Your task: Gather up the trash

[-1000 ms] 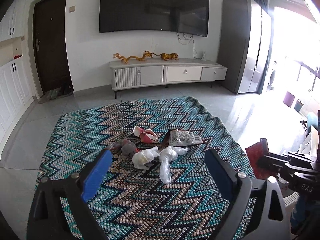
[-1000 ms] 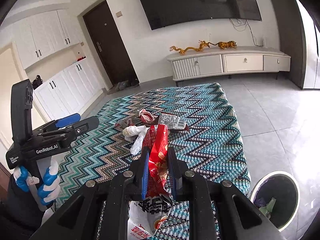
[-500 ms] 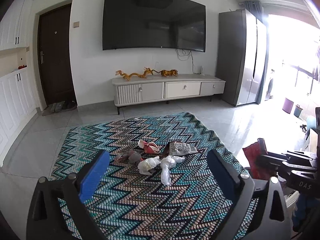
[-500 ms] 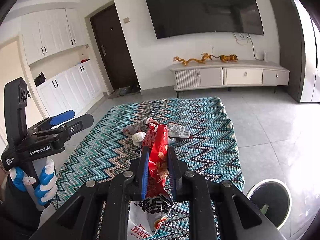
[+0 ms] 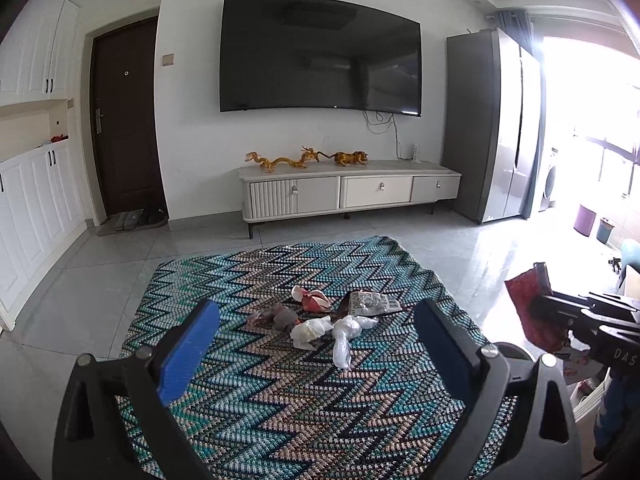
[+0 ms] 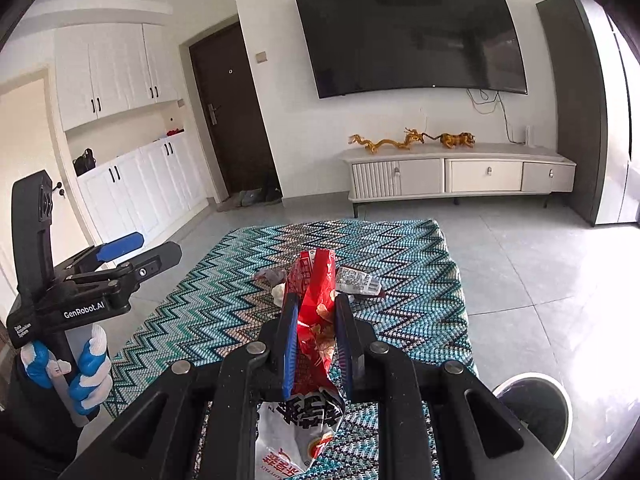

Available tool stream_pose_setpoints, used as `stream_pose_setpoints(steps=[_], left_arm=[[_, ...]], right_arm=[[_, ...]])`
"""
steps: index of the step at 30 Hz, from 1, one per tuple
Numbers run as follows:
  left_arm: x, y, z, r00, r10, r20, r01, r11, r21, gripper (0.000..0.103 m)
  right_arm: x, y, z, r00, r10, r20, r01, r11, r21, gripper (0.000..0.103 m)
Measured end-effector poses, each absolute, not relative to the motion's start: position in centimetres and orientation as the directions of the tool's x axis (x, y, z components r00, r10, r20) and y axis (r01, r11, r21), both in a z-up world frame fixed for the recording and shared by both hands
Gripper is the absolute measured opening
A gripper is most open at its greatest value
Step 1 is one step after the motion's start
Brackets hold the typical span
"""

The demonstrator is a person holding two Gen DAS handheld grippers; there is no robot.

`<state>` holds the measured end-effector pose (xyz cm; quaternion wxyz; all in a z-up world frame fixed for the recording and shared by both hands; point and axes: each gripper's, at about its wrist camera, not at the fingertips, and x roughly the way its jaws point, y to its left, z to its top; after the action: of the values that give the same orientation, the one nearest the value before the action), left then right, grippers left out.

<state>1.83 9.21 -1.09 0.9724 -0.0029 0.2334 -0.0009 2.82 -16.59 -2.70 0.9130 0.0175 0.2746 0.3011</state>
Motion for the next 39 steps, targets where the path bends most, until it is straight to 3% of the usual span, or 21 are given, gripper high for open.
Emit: stream_pose_setpoints(steps=[24, 39], left_arm=[[7.3, 9.2, -5.9, 0.810, 0.011, -0.586, -0.051, 0.997, -0.051, 0.099], [9.6, 14.8, -9.7, 0.774, 0.051, -0.631, -0.138, 0.986, -0.090, 0.099]], right_arm=[[7.5, -19.3, -6.8, 0.628, 0.566, -0.535, -0.484, 0.821, 0.301, 0.016], [13.0, -11.5, -10.8, 0.496, 0.596, -0.632, -0.531, 0.784, 0.323, 0.017]])
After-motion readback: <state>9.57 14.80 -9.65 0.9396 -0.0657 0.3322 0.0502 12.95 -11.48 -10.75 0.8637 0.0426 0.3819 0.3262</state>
